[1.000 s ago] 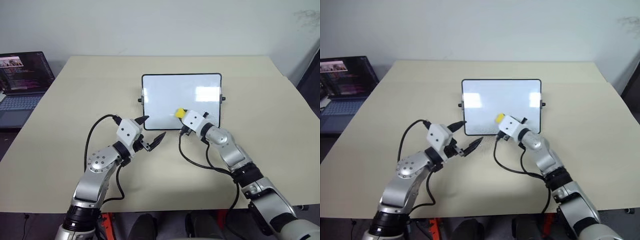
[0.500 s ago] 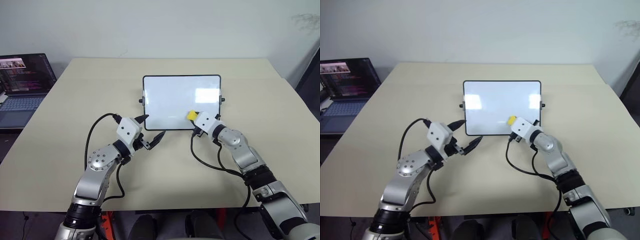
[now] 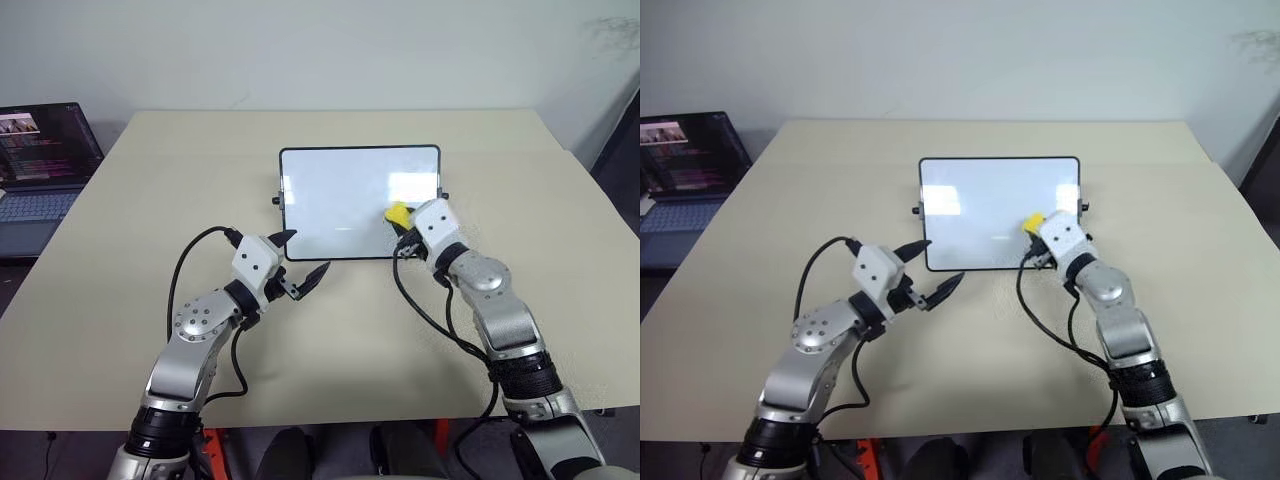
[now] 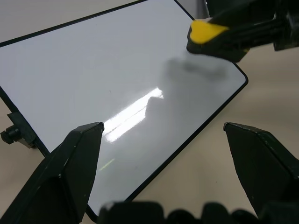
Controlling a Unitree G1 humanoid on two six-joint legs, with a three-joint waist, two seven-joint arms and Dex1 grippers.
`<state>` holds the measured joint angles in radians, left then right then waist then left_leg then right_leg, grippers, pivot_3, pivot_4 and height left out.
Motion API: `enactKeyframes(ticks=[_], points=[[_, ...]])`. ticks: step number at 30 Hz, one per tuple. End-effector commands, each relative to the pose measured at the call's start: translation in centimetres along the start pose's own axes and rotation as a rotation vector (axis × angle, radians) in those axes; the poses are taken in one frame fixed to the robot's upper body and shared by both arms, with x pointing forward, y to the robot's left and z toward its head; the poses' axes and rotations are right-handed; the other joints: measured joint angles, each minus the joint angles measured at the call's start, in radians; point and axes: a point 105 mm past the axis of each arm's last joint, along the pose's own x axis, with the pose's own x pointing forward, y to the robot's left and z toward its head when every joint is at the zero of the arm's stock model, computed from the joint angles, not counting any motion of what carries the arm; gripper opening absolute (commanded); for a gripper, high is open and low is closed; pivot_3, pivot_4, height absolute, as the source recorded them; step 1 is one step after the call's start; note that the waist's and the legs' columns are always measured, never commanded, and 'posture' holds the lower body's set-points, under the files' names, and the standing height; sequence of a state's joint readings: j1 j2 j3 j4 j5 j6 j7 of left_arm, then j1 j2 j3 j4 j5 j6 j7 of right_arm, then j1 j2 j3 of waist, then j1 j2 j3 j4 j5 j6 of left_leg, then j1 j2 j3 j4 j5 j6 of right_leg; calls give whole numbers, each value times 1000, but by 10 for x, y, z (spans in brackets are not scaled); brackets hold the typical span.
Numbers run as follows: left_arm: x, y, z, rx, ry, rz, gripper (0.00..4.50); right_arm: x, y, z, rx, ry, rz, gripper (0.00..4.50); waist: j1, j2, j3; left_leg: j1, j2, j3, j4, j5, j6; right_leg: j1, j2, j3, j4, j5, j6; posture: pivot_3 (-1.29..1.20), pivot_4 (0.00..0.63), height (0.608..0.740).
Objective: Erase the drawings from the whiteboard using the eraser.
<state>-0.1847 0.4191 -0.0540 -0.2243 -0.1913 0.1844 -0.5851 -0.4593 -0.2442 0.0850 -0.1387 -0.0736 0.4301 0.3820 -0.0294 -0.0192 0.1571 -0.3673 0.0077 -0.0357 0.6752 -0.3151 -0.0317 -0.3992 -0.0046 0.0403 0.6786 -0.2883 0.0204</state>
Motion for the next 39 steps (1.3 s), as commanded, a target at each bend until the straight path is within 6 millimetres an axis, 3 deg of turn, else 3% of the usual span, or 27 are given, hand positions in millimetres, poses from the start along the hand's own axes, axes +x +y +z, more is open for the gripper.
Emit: enactKeyframes(ticks=[1,7,13,19,26,32,39], points=[[-1,1,13,37,-40,-7,4500,-7,-11,14,47,-27,-46,1238,0,0,0,0,0,0,0,0,0,0,0,0,0,0,0,0,150,740],[0,-1,15,34,-45,-21,4500,-13,-16,8,85,11,-90,1238,0,0,0,0,0,0,0,0,0,0,0,0,0,0,0,0,150,740],[1,-12,21,11,-57,-86,4500,-29,-33,-11,94,84,-168,1238,1,0,1,-1,0,0,0,0,0,-1,0,0,0,0,0,0,150,740],[5,-35,35,-70,-66,-254,4500,-54,-54,-28,78,168,-254,1238,0,1,1,-1,0,0,0,0,0,-1,0,0,0,0,0,0,150,740],[10,-40,48,-80,-62,-377,4500,-71,-70,-38,103,228,-337,1238,-4,1,2,-1,0,1,0,0,0,-1,1,1,0,0,0,0,150,740],[6,-54,41,-57,15,-522,4500,-81,-74,-52,163,303,-376,1238,-2,1,2,-1,0,1,0,0,0,-1,2,2,0,0,0,0,150,740],[5,-60,28,-35,66,-576,4500,-82,-68,-63,223,346,-365,1238,-2,1,2,-1,0,1,0,0,0,-1,2,2,0,-1,0,0,150,740]])
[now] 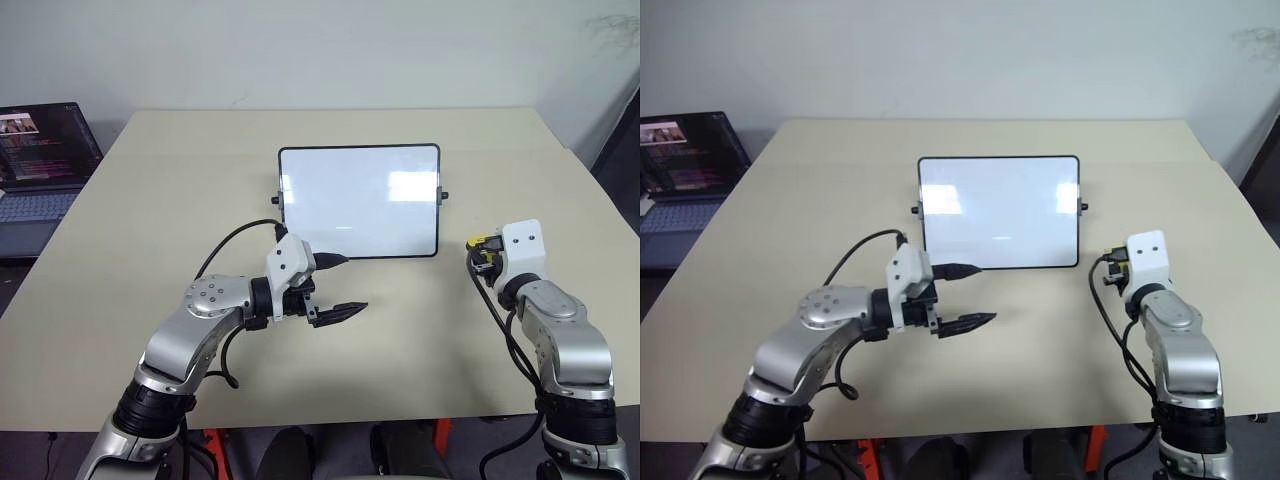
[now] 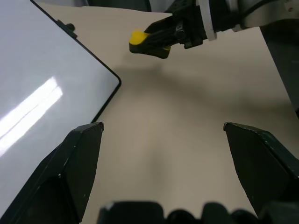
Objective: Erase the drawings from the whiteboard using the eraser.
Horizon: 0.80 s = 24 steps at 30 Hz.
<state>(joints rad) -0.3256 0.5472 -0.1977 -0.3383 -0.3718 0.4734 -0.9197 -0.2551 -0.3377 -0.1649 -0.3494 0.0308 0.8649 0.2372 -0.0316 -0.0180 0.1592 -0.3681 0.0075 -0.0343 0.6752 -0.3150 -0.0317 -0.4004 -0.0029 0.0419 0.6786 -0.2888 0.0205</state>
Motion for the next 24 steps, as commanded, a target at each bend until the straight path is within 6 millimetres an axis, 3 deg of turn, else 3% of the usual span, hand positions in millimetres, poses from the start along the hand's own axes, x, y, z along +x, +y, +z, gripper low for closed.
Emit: enactKeyframes(ticks=[1,24], points=[[1,-1,2,40,3,-19,4500,-3,-2,8,21,-33,-14,1238,0,0,0,0,0,0,0,0,0,0,0,0,0,0,0,0,150,740],[2,5,-9,130,57,11,4500,17,1,-5,133,43,-7,1238,0,0,0,-4,0,1,0,0,0,-4,0,1,0,0,0,0,150,740]])
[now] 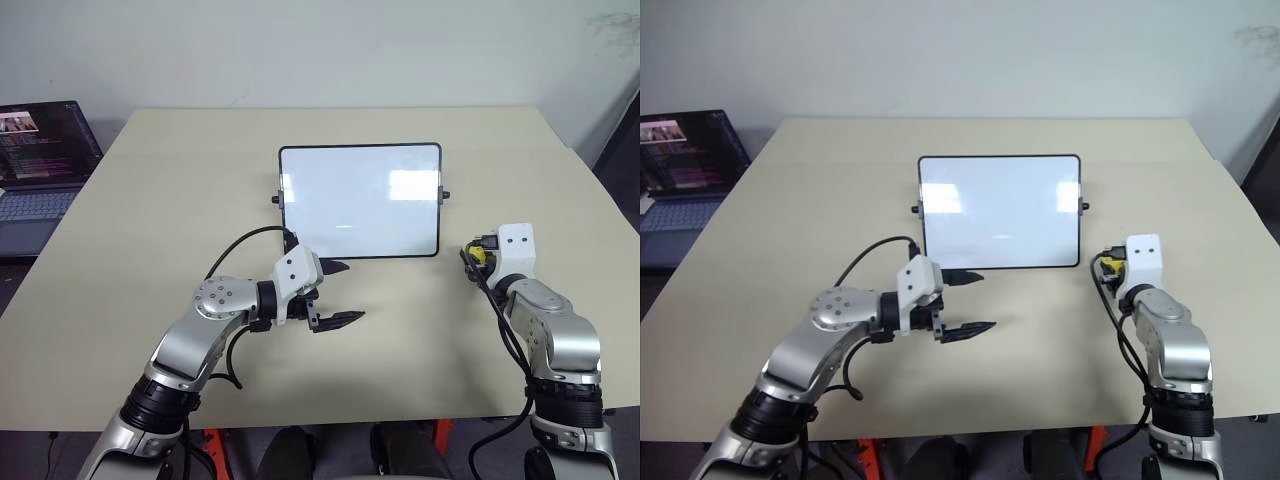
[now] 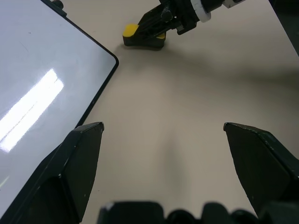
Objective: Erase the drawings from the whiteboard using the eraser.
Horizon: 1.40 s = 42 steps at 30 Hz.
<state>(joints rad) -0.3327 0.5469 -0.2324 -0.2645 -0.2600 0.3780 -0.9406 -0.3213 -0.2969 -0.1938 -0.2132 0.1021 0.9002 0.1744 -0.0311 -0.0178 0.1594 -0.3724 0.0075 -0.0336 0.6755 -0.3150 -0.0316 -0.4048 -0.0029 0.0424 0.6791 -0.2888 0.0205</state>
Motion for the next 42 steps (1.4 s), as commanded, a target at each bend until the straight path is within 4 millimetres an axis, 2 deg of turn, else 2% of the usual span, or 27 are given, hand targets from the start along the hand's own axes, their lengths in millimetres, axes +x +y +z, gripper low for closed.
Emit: enactKeyframes(ticks=[1,11,21,30,31,38,42], points=[[0,-1,5,52,-10,1,4500,0,1,9,5,-39,5,1238,0,0,0,0,0,0,0,0,0,0,0,0,0,0,0,0,150,740],[2,0,5,49,-17,1,4500,2,6,-5,26,3,13,1238,-1,0,0,0,0,0,0,0,0,0,0,0,0,0,0,0,150,740],[2,2,7,50,-18,6,4500,5,5,-6,24,3,10,1238,-1,0,0,0,0,0,0,0,0,0,0,0,1,0,0,0,150,740],[2,3,8,55,-19,7,4500,4,5,-7,23,1,7,4238,-1,0,0,0,0,0,1,0,0,0,0,0,1,0,0,0,150,740],[2,3,8,55,-19,7,4500,4,5,-7,23,0,6,4471,-1,0,0,0,0,0,1,0,0,0,0,0,1,0,0,0,150,740],[3,2,8,54,-22,1,4500,2,2,-4,21,-7,-4,4471,-1,0,0,0,0,0,1,0,0,0,0,0,1,0,0,0,150,740],[1,4,9,55,-27,13,4500,-2,0,9,26,-40,-10,4471,-1,0,0,0,0,0,1,0,0,0,0,0,1,0,0,0,150,740]])
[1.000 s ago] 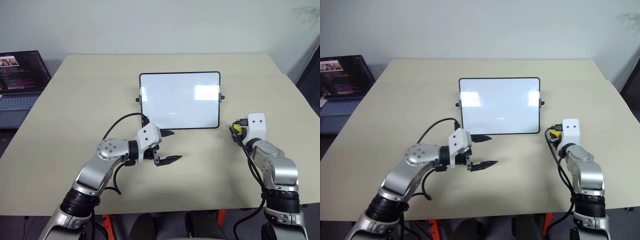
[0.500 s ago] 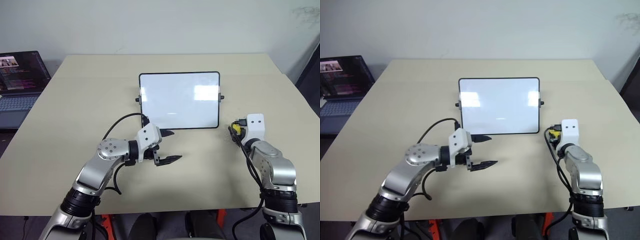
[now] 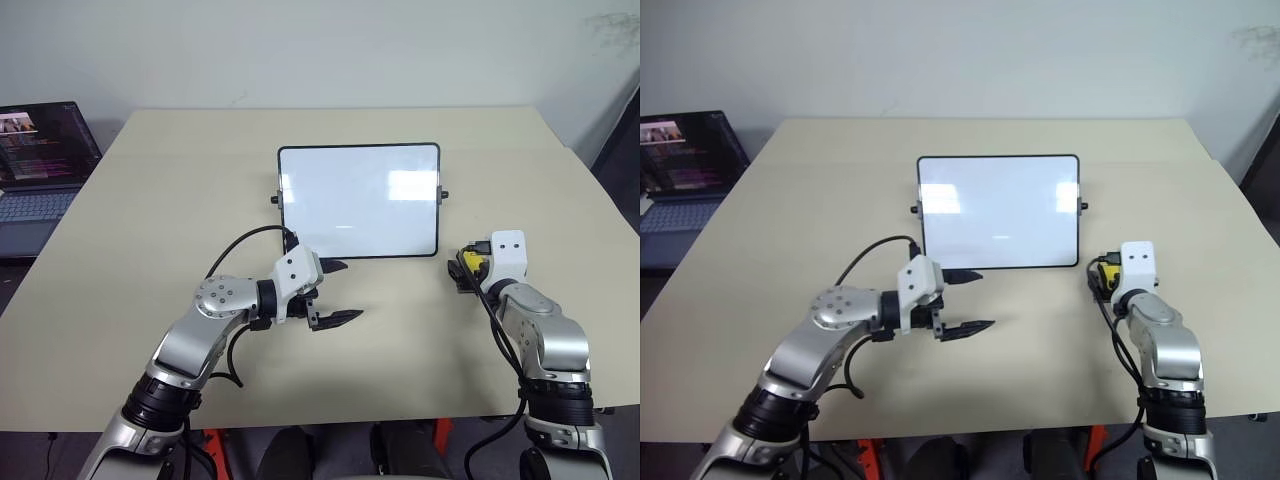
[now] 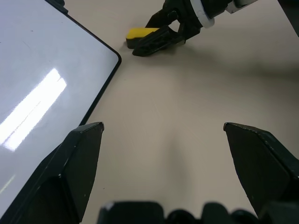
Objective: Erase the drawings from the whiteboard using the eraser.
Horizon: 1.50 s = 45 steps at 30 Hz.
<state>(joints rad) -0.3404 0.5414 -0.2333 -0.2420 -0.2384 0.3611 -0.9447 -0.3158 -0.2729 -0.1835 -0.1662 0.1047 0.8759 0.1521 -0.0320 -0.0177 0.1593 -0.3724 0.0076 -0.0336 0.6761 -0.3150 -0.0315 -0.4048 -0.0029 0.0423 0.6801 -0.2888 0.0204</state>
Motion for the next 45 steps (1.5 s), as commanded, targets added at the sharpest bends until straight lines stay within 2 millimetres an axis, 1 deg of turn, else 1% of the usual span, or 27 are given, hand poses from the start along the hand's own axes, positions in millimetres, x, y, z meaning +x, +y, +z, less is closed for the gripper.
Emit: enactKeyframes(ticks=[1,6,9,12,15,19,22,25,27,29,31,33,36,39,41,45], points=[[0,1,12,44,-38,9,4500,-10,-5,23,7,-78,-10,4471,0,0,0,0,0,0,0,0,0,0,0,0,0,0,0,0,150,740],[-4,2,13,37,-40,30,4500,-19,-10,32,6,-97,-27,4471,1,0,0,0,0,0,0,0,0,0,0,0,0,0,0,0,150,740],[-8,3,12,26,-43,59,4500,-30,-11,38,14,-118,-45,4471,0,0,0,0,0,0,0,0,0,0,0,0,0,0,0,0,150,740],[-14,12,13,13,-68,155,4500,-44,-11,45,15,-167,-64,4471,2,0,0,-1,0,-1,0,0,0,0,0,0,0,0,0,0,150,740],[-20,24,16,3,-109,293,4500,-57,-12,49,-7,-246,-96,4471,3,0,0,-1,0,-2,0,0,0,0,0,-1,0,0,0,0,150,740],[-32,34,14,-75,-158,497,4500,-72,-8,53,-8,-354,-94,4471,2,0,0,-2,0,-1,1,0,0,0,0,-1,0,0,0,0,150,740],[-43,32,2,-150,-166,641,4500,-83,-8,40,36,-383,-91,4471,2,0,-1,-1,0,-2,0,0,0,0,0,-1,0,0,0,0,150,740],[-57,19,-23,-225,-123,781,4500,-93,-7,19,61,-364,-94,4471,2,1,-1,-1,0,-2,0,0,0,0,0,-1,-1,0,0,0,150,740],[-65,13,-34,-256,-98,865,4500,-97,-7,5,77,-338,-112,4471,2,1,-1,-1,0,-2,0,0,0,0,-1,0,-1,0,0,0,150,740],[-75,5,-44,-290,-68,952,4500,-103,-1,-11,57,-303,-103,4471,3,0,-1,-1,0,-2,0,0,0,0,-1,-1,0,0,0,0,150,740],[-83,-1,-48,-313,-50,1029,4500,-109,7,-21,33,-290,-82,4471,3,0,-1,0,0,-2,1,0,0,1,-1,-1,0,0,0,0,150,740],[-90,-8,-49,-325,-36,1097,4500,-114,11,-24,18,-304,-75,4471,3,0,-1,2,0,-2,0,0,0,2,-1,0,0,0,1,0,150,740],[-96,-19,-46,-340,-31,1172,4500,-117,11,-23,-11,-334,-97,4471,2,0,-1,3,0,0,0,0,0,3,-1,1,0,0,1,0,150,740],[-101,-18,-38,-293,-48,1200,4500,-118,8,-17,-33,-384,-126,4471,3,-1,-1,5,0,2,0,0,0,5,0,2,0,-2,4,0,150,740],[-99,-17,-34,-274,-57,1198,4500,-116,8,-14,-40,-414,-119,4471,3,-1,-1,7,0,1,0,0,0,7,0,1,0,-3,5,0,150,740],[-89,-17,-30,-287,-95,1186,4500,-113,3,-12,-38,-451,-118,4471,2,-1,-1,9,0,1,0,0,0,10,0,1,-2,-3,5,0,150,740]])
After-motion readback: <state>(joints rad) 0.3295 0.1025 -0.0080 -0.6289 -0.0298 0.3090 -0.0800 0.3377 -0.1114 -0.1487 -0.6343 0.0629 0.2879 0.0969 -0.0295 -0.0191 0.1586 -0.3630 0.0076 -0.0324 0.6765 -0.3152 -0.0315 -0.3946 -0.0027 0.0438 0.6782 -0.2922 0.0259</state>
